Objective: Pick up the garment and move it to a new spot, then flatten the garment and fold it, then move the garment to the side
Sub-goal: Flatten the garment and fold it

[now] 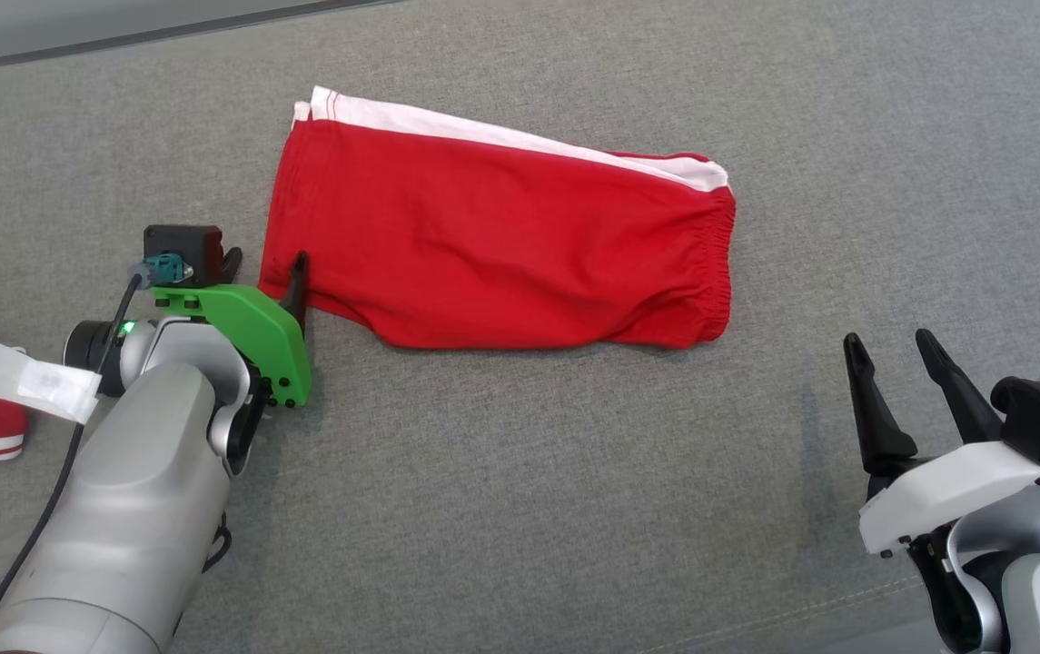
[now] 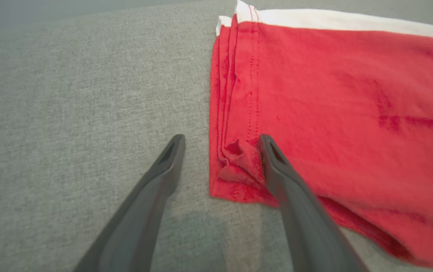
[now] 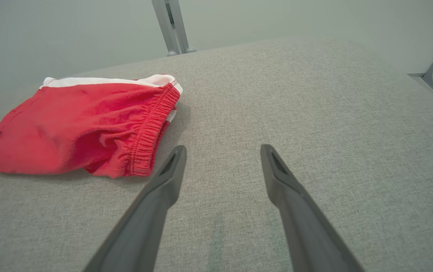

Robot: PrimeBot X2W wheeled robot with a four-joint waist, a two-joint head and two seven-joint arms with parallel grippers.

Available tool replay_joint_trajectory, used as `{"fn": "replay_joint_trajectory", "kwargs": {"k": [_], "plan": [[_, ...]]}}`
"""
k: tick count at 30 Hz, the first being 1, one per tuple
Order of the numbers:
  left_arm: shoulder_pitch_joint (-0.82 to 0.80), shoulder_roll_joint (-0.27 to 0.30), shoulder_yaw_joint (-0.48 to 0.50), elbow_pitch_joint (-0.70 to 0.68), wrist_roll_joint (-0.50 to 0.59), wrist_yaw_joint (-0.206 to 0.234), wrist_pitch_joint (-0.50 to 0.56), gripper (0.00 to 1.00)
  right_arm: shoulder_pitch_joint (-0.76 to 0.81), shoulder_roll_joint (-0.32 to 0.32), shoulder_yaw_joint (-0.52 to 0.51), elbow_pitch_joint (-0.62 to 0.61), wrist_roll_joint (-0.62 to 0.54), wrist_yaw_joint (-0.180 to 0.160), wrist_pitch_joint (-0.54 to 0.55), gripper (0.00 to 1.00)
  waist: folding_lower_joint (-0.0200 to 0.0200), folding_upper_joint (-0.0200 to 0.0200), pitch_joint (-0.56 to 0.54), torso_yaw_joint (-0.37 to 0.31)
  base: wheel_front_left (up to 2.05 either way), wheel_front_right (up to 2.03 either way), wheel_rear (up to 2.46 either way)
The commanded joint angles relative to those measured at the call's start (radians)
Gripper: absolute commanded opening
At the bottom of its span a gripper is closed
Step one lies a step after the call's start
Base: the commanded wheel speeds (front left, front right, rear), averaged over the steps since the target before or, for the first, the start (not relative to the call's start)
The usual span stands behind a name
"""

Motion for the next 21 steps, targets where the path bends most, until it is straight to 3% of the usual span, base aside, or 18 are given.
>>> {"fn": "replay_joint_trajectory", "kwargs": {"k": [1,9,10,12,13,16,21], "plan": [[0.016,0.004,0.000,0.005,-0.002,0.003,0.002,1.00,-0.002,-0.001,-0.002,0.002,0.004,-0.001,-0.005,1.00,0.0000,0.0000,0.009,-0.005,0.00,0.00,0.00],[0.032,-0.027,-0.005,0.043,-0.027,-0.001,0.048,1.00,-0.014,-0.001,-0.007,0.004,0.010,-0.001,-0.009,1.00,0.0000,0.0000,0.039,-0.009,0.00,0.00,0.00],[0.035,-0.033,-0.006,0.046,-0.032,-0.006,0.056,0.94,-0.015,-0.001,-0.007,0.004,0.010,-0.001,-0.009,1.00,0.0000,0.0000,0.041,-0.008,0.00,0.00,0.00],[0.046,-0.049,-0.010,0.051,-0.040,-0.017,0.072,0.61,-0.016,-0.001,-0.010,0.006,0.009,-0.001,-0.009,1.00,0.0000,0.0000,0.043,-0.005,0.00,0.00,0.00],[0.052,-0.057,-0.014,0.052,-0.042,-0.023,0.078,0.50,-0.016,-0.001,-0.011,0.008,0.009,-0.001,-0.010,1.00,0.0000,0.0000,0.043,-0.004,0.00,0.00,0.00],[0.065,-0.073,-0.019,0.049,-0.051,-0.034,0.085,0.44,-0.019,-0.001,-0.013,0.010,0.009,-0.001,-0.011,1.00,0.0000,0.0000,0.042,0.000,0.00,0.00,0.00],[0.076,-0.090,-0.034,0.037,-0.051,-0.048,0.067,0.43,-0.024,-0.001,-0.009,0.016,0.007,-0.001,-0.009,1.00,0.0000,0.0000,0.039,0.007,0.00,0.00,0.00]]}}
